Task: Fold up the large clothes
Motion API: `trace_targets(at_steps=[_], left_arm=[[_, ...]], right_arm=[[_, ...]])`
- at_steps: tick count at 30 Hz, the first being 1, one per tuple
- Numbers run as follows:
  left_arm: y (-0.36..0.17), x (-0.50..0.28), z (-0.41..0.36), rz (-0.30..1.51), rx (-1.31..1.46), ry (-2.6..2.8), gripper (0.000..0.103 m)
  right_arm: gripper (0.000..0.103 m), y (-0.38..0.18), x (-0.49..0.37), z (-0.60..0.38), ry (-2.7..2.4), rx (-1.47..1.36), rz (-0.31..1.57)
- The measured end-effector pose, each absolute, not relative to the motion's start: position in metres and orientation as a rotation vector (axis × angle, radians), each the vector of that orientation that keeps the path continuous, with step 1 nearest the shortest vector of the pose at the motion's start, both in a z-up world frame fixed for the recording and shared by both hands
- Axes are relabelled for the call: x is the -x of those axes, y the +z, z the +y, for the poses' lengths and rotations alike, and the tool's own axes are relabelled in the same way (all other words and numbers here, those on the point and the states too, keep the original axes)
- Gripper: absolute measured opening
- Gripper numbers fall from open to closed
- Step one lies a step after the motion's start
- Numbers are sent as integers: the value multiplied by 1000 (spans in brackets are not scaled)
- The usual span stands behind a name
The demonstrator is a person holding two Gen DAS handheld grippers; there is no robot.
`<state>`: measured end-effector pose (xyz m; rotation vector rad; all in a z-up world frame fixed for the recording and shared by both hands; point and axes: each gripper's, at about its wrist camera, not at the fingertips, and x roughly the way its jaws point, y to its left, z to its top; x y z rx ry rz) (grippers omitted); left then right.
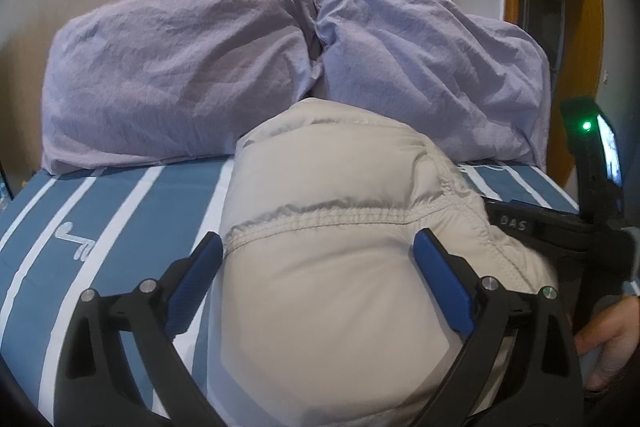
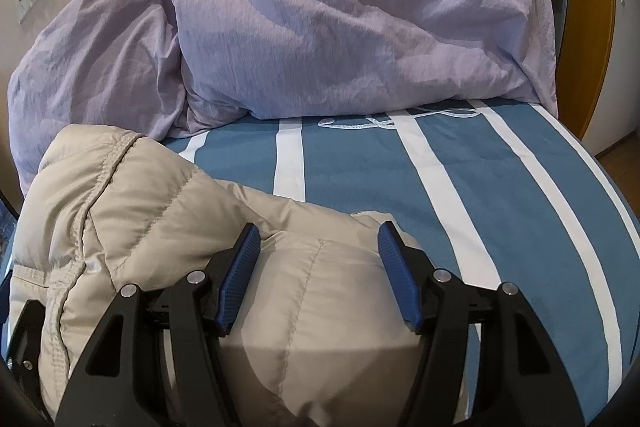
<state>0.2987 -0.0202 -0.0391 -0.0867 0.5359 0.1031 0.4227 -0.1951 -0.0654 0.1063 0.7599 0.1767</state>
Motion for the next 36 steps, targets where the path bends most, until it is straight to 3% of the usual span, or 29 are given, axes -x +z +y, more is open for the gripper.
trace_targets(at_steps=[5, 18, 25, 36], left_arm=[[-23, -301, -8, 572, 133, 96, 97], [20, -340, -24, 541, -50, 243, 97], [-6, -376, -20, 662, -48, 258, 97], [-23, -384, -22, 693, -63, 261, 100]], right_arm=[[63, -66, -424, -198, 177, -121, 769], [64, -68, -425, -200, 185, -149, 773], [64, -68, -425, -202, 189, -156, 769], [64, -66, -424, -200, 167, -134, 762]])
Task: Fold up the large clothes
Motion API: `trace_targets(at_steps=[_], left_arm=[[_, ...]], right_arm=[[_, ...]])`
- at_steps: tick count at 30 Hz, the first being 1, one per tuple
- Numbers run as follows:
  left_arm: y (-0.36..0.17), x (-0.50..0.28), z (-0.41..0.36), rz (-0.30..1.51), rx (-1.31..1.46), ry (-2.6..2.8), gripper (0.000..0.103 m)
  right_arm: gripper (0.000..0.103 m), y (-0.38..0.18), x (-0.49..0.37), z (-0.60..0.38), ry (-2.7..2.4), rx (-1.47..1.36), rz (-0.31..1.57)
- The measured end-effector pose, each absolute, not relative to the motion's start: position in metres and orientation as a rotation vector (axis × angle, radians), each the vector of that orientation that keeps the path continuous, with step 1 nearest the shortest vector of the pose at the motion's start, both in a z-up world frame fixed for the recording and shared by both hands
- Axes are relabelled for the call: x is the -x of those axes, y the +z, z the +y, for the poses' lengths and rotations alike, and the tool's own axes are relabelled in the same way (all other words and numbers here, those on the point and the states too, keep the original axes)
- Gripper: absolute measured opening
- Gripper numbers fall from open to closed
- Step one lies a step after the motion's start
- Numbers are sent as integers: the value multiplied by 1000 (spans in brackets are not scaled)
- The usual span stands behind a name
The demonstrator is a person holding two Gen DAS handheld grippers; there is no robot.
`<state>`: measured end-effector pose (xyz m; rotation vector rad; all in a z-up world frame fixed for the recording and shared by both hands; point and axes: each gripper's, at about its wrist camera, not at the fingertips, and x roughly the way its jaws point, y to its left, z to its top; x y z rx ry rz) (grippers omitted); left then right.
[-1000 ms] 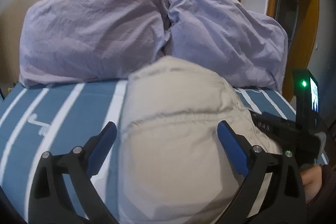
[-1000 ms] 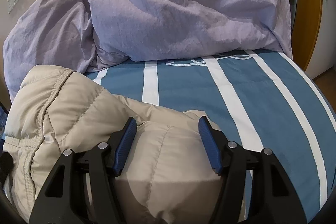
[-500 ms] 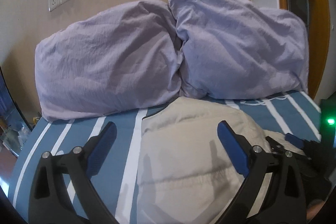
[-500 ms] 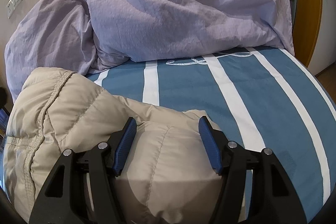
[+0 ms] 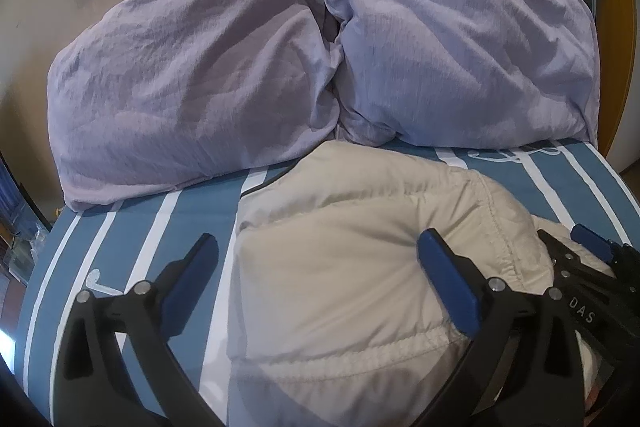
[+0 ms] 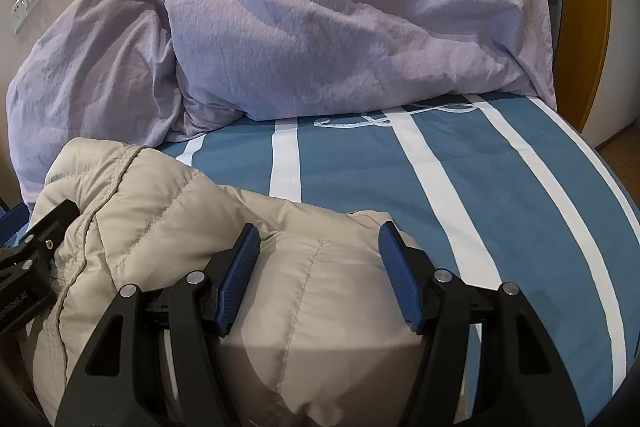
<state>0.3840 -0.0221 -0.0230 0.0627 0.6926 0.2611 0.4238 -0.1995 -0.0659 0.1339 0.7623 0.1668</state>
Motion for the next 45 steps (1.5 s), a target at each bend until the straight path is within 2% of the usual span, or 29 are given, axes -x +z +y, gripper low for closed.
trace_targets(at_steps=[20, 28, 30, 32, 33, 45], left_arm=[[-42, -401, -13, 754, -12, 237, 101], [-34, -394, -8, 754, 10, 232, 101], [-27, -383, -4, 755, 40, 225, 101], [-19, -365, 6, 749, 94, 188, 101], [-17, -360, 10, 751, 107, 182, 101], [-21, -300, 60, 839, 348, 74, 101]], right_arm=[[64, -66, -428, -199, 143, -125, 774], [65, -64, -431, -204, 199, -151, 815], [71, -57, -426, -212, 223, -159, 830], [94, -47, -413, -226, 213, -160, 807], [97, -43, -408, -233, 206, -162, 800], [102, -64, -378, -292, 460, -448, 1008]])
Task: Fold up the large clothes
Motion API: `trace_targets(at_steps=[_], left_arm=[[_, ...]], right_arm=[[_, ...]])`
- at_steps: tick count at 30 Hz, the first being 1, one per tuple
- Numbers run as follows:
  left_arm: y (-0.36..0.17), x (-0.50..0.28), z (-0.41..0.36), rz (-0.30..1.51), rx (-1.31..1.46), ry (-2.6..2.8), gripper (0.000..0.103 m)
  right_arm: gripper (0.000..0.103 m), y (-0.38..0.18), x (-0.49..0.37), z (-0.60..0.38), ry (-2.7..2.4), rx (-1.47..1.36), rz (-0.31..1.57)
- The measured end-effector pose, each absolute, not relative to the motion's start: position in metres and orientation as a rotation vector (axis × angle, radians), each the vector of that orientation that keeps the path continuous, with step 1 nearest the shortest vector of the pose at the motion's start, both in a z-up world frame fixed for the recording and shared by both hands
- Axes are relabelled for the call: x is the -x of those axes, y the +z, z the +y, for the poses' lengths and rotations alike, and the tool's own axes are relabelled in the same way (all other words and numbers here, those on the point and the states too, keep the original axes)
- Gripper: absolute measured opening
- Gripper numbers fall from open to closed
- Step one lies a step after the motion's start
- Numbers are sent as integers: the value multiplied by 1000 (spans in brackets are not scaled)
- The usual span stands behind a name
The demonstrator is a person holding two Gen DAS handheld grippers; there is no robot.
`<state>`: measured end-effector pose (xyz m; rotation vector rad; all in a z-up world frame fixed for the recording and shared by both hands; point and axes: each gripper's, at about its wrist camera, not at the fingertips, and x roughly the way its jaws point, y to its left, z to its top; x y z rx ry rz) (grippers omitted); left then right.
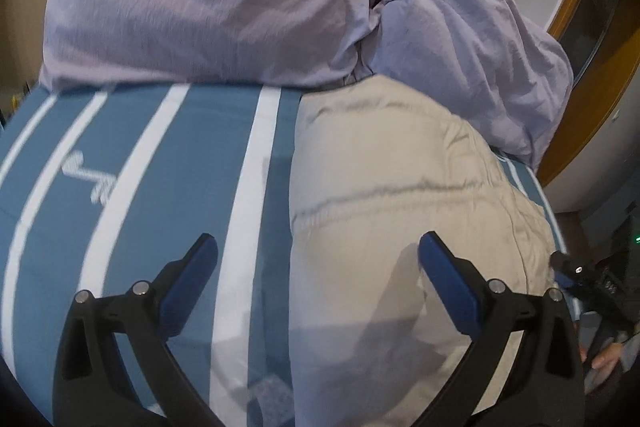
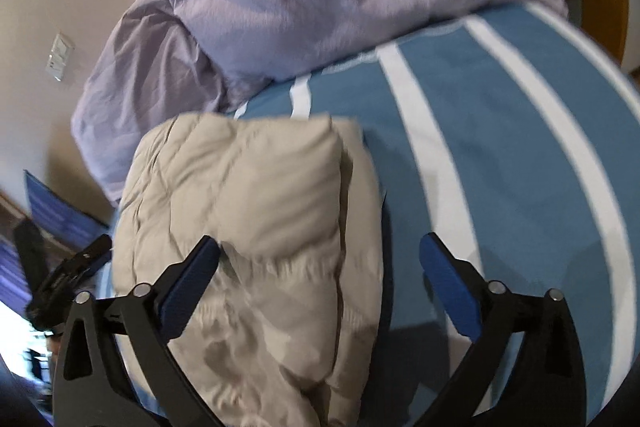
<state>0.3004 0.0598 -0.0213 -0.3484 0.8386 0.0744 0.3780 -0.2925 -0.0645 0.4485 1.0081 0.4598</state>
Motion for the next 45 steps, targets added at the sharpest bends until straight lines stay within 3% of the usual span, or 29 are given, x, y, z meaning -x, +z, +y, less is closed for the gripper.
trace_targets(at_steps=[13, 28, 34, 38, 45], left_arm=[[-54, -303, 73, 889, 595, -80, 101], [-75, -320, 80, 879, 814, -224, 98], [-69, -317, 89, 852, 828, -235, 82], [-59, -317, 100, 825, 809, -213, 77], [-35, -321, 135, 763, 780, -151, 75]], right_arm=[[102, -101, -388, -289, 639, -676, 1134], [102, -104, -398, -274, 776, -685, 1097], [84, -96, -400, -268, 808, -695, 1049], [71, -89, -404, -254, 839, -702, 1026], [67, -78, -420, -206, 916, -709, 991]])
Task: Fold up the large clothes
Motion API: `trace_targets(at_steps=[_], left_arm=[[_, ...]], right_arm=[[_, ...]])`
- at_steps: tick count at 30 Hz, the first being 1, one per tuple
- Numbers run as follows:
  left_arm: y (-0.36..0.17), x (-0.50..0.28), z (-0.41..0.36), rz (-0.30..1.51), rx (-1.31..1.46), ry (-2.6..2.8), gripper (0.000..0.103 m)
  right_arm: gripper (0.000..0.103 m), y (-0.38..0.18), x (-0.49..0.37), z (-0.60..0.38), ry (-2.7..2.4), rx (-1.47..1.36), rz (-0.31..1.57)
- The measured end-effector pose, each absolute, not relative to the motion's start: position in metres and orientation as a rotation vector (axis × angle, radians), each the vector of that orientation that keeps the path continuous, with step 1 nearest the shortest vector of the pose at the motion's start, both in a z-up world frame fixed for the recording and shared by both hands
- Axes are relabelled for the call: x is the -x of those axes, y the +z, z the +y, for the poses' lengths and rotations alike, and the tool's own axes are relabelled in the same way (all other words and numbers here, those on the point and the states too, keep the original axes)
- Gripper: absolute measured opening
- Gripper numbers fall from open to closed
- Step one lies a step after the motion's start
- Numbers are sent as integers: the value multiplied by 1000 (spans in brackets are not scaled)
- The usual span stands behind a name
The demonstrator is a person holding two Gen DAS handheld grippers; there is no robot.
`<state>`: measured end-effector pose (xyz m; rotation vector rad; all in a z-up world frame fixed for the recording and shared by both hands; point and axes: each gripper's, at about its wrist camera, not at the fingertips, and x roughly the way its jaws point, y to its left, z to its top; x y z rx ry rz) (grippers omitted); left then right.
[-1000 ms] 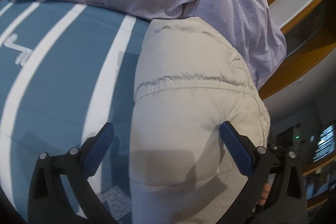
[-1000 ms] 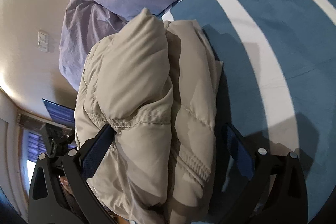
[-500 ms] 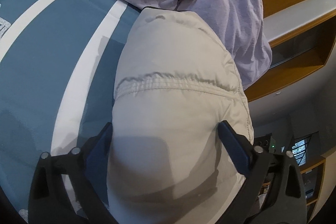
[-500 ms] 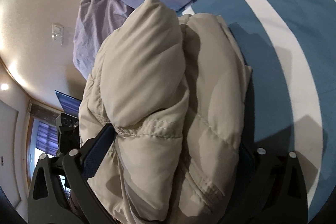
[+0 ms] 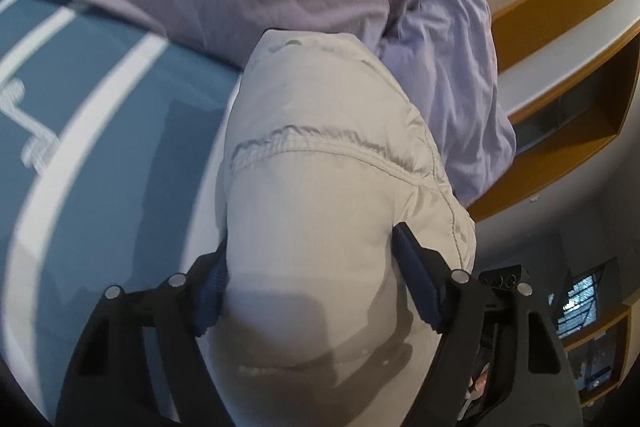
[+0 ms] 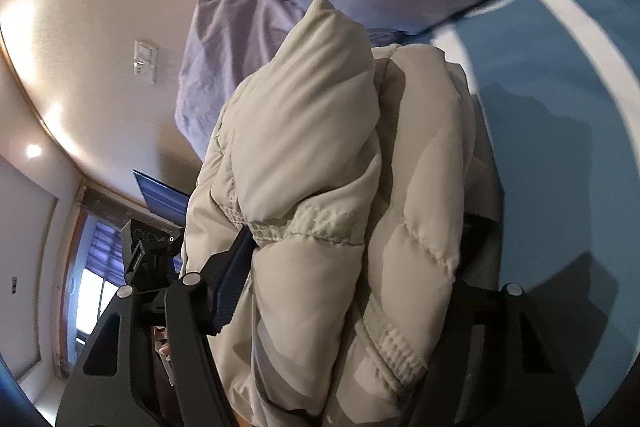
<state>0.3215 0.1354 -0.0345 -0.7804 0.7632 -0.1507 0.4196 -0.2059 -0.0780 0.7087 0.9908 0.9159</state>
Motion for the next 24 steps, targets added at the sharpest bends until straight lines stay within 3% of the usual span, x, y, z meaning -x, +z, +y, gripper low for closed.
trace_targets(at_steps=[16, 24], left_arm=[[-45, -345, 176, 728, 673, -36, 77], [-30, -332, 166, 704, 535, 90, 85]], right_arm=[[67, -96, -436, -175, 886, -710, 966], [79, -76, -427, -174, 755, -601, 944]])
